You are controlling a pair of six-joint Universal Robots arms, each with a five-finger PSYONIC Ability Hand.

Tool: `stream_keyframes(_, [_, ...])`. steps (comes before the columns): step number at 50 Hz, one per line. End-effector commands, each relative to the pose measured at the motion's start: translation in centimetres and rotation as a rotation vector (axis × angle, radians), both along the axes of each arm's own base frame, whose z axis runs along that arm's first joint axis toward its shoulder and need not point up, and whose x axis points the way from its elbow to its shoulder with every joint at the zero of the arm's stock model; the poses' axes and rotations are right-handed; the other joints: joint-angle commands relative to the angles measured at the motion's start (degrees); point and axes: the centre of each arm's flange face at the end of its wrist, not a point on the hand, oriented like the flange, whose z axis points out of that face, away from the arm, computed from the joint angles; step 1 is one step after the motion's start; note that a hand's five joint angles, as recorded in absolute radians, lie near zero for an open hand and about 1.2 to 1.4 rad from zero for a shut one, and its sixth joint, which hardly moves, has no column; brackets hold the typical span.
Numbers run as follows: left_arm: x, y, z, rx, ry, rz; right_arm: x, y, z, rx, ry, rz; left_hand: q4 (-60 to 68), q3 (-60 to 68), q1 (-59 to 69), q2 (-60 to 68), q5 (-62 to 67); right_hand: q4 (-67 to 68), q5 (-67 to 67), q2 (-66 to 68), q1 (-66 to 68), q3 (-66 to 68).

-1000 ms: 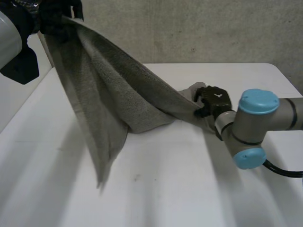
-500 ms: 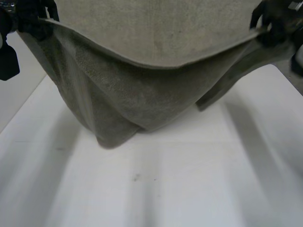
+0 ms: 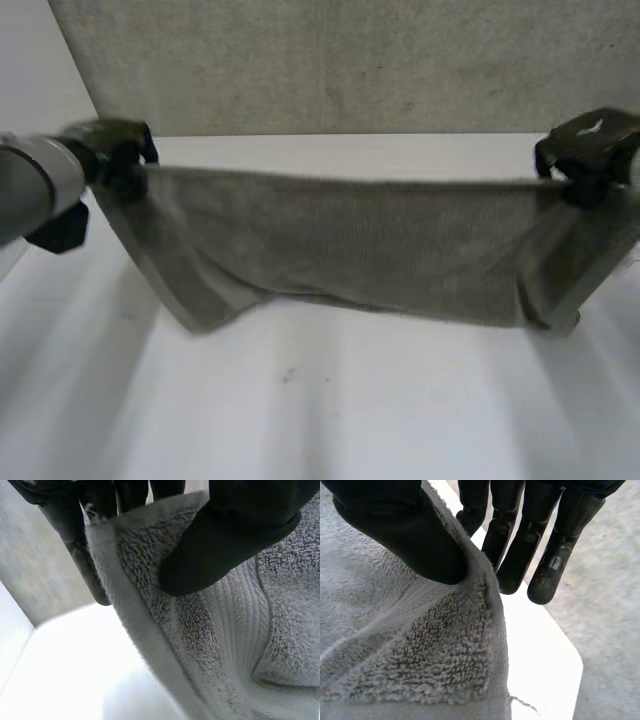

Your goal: Fold the towel.

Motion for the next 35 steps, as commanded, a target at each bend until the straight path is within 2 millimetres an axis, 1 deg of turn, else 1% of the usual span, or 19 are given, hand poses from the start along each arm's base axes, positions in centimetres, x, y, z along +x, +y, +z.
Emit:
stream_keyframes(1, [-2.4,-4.1,-2.2,-0.077,-0.018,-0.046,2.7,-4.7,-0.9,-0.272,-0.044,0.001,10.23,10.22,11.15,10.17,10.79,10.28,10.76,10.48,0.27,10.42])
stream_keyframes(5, [-3.4,-6.5,0.2,-0.243,0.03,-0.047,4.0,-6.6,1.5,-0.51,-0.113,0.009,10.23,10.22,11.15,10.17,10.79,10.28,10.76,10.48,0.27,10.42])
stream_keyframes(7, [-4.0,-8.6,4.0,-0.458,0.093,-0.04,4.5,-7.3,3.0,-0.641,-0.16,0.013,10.23,10.22,11.15,10.17,10.79,10.28,10.76,10.48,0.27,10.42])
stream_keyframes(8, [-4.0,-8.6,4.1,-0.459,0.093,-0.04,4.8,-7.8,4.6,-0.766,-0.203,0.013,10.23,10.22,11.15,10.17,10.79,10.28,10.76,10.48,0.27,10.42])
stream_keyframes(10, [-4.3,-9.4,8.4,-0.679,0.162,-0.035,5.0,-7.9,6.3,-0.886,-0.244,0.01,10.23,10.22,11.15,10.17,10.79,10.28,10.76,10.48,0.27,10.42])
stream_keyframes(11, [-4.3,-9.4,8.4,-0.68,0.162,-0.035,5.0,-7.9,7.7,-0.98,-0.276,0.011,10.23,10.22,11.15,10.17,10.79,10.28,10.76,10.48,0.27,10.42])
stream_keyframes(12, [-4.3,-9.6,10.0,-0.767,0.19,-0.03,5.0,-7.9,7.7,-0.981,-0.277,0.011,10.23,10.22,11.15,10.17,10.79,10.28,10.76,10.48,0.27,10.42])
stream_keyframes(17, [-4.0,-9.0,12.3,-0.866,0.251,-0.026,4.8,-6.3,9.8,-1.094,-0.323,0.031,10.23,10.22,11.15,10.17,10.79,10.28,10.76,10.48,0.27,10.42])
stream_keyframes(19, [-3.9,-8.7,12.0,-0.838,0.264,-0.028,4.7,-6.0,9.6,-1.074,-0.327,0.032,10.23,10.22,11.15,10.17,10.79,10.28,10.76,10.48,0.27,10.42])
stream_keyframes(22, [-3.2,-8.4,7.9,-0.669,0.254,-0.022,4.2,-5.4,7.8,-0.974,-0.321,0.034,10.23,10.22,11.15,10.17,10.79,10.28,10.76,10.48,0.27,10.42])
stream_keyframes(23, [-3.2,-8.4,7.9,-0.669,0.254,-0.022,4.2,-5.4,7.8,-0.974,-0.321,0.034,10.23,10.22,11.15,10.17,10.79,10.28,10.76,10.48,0.27,10.42])
stream_keyframes(25, [-2.8,-7.8,4.4,-0.55,0.219,-0.018,4.4,-4.7,4.8,-0.812,-0.288,0.08,10.23,10.22,11.15,10.17,10.79,10.28,10.76,10.48,0.27,10.42])
stream_keyframes(26, [-2.8,-7.8,4.4,-0.549,0.219,-0.018,4.4,-4.7,4.8,-0.811,-0.288,0.08,10.23,10.22,11.15,10.17,10.79,10.28,10.76,10.48,0.27,10.42])
stream_keyframes(28, [-2.1,-7.0,0.4,-0.421,0.181,-0.005,4.9,-3.8,1.4,-0.629,-0.255,0.14,10.23,10.22,11.15,10.17,10.79,10.28,10.76,10.48,0.27,10.42])
stream_keyframes(29, [-2.1,-7.0,0.4,-0.42,0.181,-0.005,4.9,-3.8,1.4,-0.628,-0.255,0.14,10.23,10.22,11.15,10.17,10.79,10.28,10.76,10.48,0.27,10.42])
stream_keyframes(31, [-1.1,-5.6,-3.4,-0.293,0.143,0.011,4.8,-2.8,-2.8,-0.429,-0.227,0.174,10.23,10.22,11.15,10.17,10.79,10.28,10.76,10.48,0.27,10.42])
stream_keyframes(32, [-1.1,-5.6,-3.4,-0.293,0.143,0.011,4.8,-2.8,-2.8,-0.428,-0.227,0.174,10.23,10.22,11.15,10.17,10.79,10.28,10.76,10.48,0.27,10.42])
stream_keyframes(34, [-0.7,-4.8,-5.3,-0.231,0.125,0.016,3.7,-2.2,-7.0,-0.26,-0.186,0.158,10.23,10.22,11.15,10.17,10.79,10.28,10.76,10.48,0.27,10.42])
stream_keyframes(35, [-0.3,-3.9,-7.0,-0.17,0.112,0.014,3.7,-2.2,-7.0,-0.259,-0.185,0.158,10.23,10.22,11.15,10.17,10.79,10.28,10.76,10.48,0.27,10.42])
